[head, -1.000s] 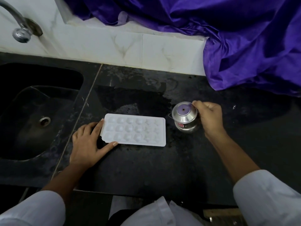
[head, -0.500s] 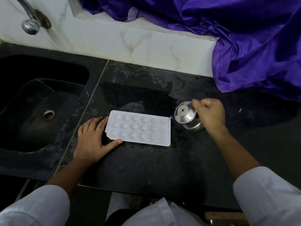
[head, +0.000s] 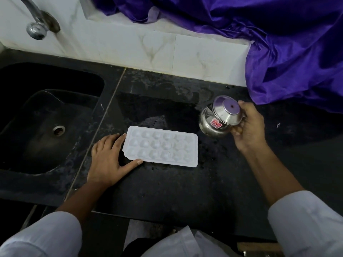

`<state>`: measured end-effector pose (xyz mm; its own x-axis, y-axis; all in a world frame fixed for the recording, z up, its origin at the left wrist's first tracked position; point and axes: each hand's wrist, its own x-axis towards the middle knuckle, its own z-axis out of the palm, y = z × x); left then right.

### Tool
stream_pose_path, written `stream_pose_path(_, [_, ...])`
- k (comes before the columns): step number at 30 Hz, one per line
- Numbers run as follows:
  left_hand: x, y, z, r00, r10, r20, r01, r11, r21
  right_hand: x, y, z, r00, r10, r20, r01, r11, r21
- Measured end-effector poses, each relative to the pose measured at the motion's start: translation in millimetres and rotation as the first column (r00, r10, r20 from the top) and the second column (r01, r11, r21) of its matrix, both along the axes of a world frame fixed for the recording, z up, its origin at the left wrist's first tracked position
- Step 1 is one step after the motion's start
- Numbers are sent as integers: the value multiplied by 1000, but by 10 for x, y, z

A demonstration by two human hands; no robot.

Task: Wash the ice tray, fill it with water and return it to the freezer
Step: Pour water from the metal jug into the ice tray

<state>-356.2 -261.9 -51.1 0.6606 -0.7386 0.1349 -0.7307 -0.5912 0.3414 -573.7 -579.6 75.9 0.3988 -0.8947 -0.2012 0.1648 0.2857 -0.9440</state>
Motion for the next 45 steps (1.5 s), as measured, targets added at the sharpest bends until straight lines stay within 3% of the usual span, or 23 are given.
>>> stream_pose_path(5, [14,5,-9,1000,-3,4,3,1000,2,180,43,-21,981,47,-187,-80,982,-173])
stream_pose_path(10, [19,12,-17,1000,-7,2,7,1000,3,314,56,-176,897,81,-435,-262,889,-376])
stream_pose_path(17, [17,14,-18,1000,-8,1,8,1000,-12,378,100,-163,763,-62,-644,-406,729,-551])
stream_pose_path(20, [19,15,-22,1000,-6,-4,6,1000,-11,380,60,-173,761,-66,-645,-416,713,-564])
stream_pose_path(22, [23,19,-24,1000,-4,-6,4,1000,-10,364,3,-201,805,-13,-592,-363,779,-511])
stream_pose_path(27, [28,18,-23,1000,1,-16,-1,1000,-14,282,-4,-153,947,35,-318,-114,965,-236])
stream_pose_path(31, [27,17,-24,1000,2,-17,-2,1000,-11,274,18,-66,996,31,-86,-32,999,-15])
stream_pose_path(34, [29,17,-28,1000,1,-13,-1,1000,-7,353,34,26,999,44,-1,-44,999,23])
stream_pose_path(41, [30,19,-30,1000,-1,-10,1,1000,-10,569,127,43,971,104,-214,-148,968,-204])
stream_pose_path(45, [32,20,-32,1000,-1,-6,1,1000,-9,663,170,-75,880,122,-460,-345,829,-440])
